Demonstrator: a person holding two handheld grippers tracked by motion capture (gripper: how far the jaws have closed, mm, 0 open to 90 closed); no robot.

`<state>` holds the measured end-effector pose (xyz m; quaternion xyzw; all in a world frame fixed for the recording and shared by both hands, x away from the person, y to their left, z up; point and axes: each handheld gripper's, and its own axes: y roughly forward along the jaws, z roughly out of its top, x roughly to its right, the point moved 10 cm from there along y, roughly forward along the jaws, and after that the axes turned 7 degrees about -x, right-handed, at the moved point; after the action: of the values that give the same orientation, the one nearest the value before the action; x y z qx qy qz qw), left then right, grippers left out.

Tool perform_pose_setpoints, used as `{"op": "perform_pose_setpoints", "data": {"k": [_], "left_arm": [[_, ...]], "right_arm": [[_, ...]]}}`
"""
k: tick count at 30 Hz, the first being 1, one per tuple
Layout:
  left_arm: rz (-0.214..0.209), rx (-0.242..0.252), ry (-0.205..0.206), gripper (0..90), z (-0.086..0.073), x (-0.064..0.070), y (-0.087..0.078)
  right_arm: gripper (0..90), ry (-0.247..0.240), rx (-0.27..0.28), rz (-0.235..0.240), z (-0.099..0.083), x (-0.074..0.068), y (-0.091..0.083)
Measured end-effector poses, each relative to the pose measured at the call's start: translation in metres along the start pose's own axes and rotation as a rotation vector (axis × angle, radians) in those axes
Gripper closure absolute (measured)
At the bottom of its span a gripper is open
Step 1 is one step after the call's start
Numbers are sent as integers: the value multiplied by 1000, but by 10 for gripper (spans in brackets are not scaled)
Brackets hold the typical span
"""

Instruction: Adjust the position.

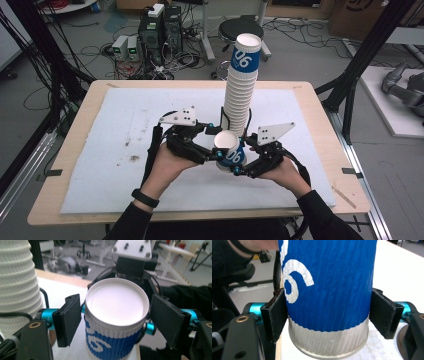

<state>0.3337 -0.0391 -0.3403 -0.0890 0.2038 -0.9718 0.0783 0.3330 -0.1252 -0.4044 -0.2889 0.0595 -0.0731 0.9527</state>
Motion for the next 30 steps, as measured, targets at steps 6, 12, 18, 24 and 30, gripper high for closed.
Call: {"op": "perform_pose_setpoints", "data": {"k": [6, 12, 18, 24, 30], "left_arm": [[16, -164, 53, 241, -10, 5, 6], [12, -238, 80, 293, -19, 8, 14], [-3, -146, 73, 294, -11, 5, 7], [-13, -33, 67, 294, -3, 2, -2], [-31, 73, 59, 296, 5, 1, -9]], "right_arm": [[232, -33, -98, 3, -7, -3, 5], [224, -72, -138, 1, -9, -7, 8], [176, 3, -33, 8, 1, -4, -2], [170, 51, 66, 26, 8, 0, -16], [129, 81, 160, 35, 16, 1, -26]]}}
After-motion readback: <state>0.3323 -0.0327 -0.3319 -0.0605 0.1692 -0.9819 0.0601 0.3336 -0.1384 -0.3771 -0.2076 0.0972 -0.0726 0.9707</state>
